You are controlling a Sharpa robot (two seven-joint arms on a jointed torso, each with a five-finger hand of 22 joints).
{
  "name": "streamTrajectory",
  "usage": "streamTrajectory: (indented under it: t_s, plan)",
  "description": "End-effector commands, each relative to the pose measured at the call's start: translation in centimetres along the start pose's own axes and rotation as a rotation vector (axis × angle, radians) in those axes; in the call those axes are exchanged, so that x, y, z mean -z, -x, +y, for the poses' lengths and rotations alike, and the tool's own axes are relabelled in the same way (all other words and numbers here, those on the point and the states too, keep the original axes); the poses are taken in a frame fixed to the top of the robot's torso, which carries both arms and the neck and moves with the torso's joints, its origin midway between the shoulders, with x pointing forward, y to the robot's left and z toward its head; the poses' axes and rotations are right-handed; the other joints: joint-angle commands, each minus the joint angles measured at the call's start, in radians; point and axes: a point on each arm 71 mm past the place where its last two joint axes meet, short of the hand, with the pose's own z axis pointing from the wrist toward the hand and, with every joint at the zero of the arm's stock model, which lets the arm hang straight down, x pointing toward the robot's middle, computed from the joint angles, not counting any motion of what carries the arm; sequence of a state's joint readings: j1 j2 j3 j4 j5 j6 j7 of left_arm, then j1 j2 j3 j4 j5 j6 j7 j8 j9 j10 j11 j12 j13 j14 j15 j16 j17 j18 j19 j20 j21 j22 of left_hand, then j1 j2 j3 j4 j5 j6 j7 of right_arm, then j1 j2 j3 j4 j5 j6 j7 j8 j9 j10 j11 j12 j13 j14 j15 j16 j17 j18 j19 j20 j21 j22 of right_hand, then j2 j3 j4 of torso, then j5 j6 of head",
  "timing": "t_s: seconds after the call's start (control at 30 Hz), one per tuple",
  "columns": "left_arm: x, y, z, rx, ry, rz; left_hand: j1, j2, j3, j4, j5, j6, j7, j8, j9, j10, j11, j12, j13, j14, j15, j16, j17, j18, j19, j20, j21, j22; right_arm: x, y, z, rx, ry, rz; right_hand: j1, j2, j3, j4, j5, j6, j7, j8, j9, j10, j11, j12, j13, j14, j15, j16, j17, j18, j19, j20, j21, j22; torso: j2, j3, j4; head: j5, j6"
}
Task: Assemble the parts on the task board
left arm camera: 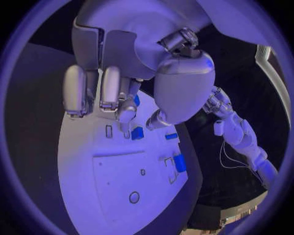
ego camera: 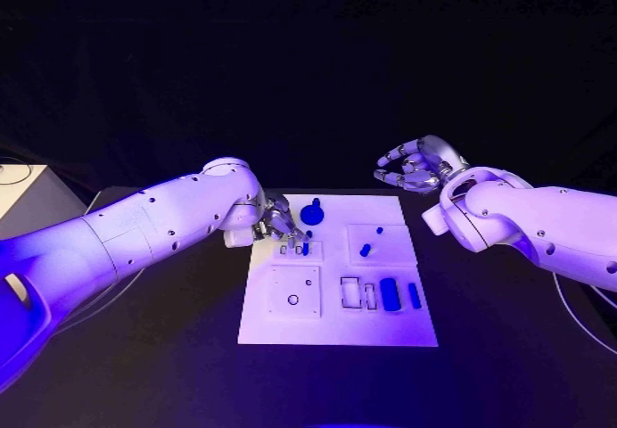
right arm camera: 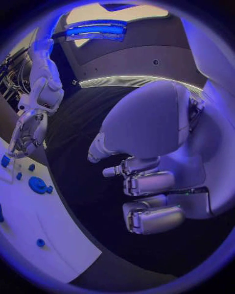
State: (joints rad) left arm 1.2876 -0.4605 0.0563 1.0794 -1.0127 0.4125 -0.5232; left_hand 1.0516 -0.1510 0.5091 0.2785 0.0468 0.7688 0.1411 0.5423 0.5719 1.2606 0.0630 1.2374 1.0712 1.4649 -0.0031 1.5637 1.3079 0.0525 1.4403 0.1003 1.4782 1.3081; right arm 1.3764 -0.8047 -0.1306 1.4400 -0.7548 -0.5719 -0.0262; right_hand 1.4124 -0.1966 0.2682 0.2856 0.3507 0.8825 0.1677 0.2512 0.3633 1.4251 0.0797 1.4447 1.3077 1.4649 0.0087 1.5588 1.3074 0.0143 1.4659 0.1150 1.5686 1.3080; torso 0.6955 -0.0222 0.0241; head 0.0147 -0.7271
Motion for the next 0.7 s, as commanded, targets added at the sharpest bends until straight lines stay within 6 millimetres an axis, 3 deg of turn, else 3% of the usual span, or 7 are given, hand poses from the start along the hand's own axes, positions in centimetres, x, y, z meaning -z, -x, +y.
streamTrajectory:
  t_s: [0.03, 0.7]
  plan:
    - [-0.1, -0.1, -0.3, -0.036, 0.013, 0.014, 0.003, 0.006, 0.001, -0.006, 0.003, 0.007, -0.001, 0.003, 0.002, 0.003, -0.001, 0.002, -0.001, 0.102, 0.003, 0.003, 0.255, -0.007, 0.004, 0.0, 0.006, 0.054, 0.0, -0.1, 0.1, 0.016, 0.006, 0.019, -0.004, -0.007, 0.006, -0.001, 0.004, -0.007, -0.003, 0.001, 0.0, -0.002, 0.001, 0.003, 0.122, 0.096, -0.004, -0.004, 0.226, -0.013, 0.103, -0.008, -0.002, 0.26, 0.002, -0.0009, 0.001, -0.001, -0.003]
    - [-0.5, -0.5, -1.5, -0.045, -0.001, 0.033, 0.019, 0.011, 0.016, -0.018, 0.003, 0.015, -0.006, 0.011, 0.018, -0.003, -0.005, -0.001, -0.008, 0.101, 0.0, 0.001, 0.252, -0.007, 0.005, -0.003, 0.007, 0.057, -0.1, -0.3, 0.4, 0.025, 0.006, 0.029, -0.005, -0.008, 0.007, -0.001, 0.006, -0.009, -0.002, 0.001, 0.0, -0.004, 0.002, 0.002, 0.121, 0.096, -0.003, -0.004, 0.225, -0.013, 0.103, -0.008, -0.001, 0.261, 0.006, -0.0001, -0.001, -0.003, -0.013]
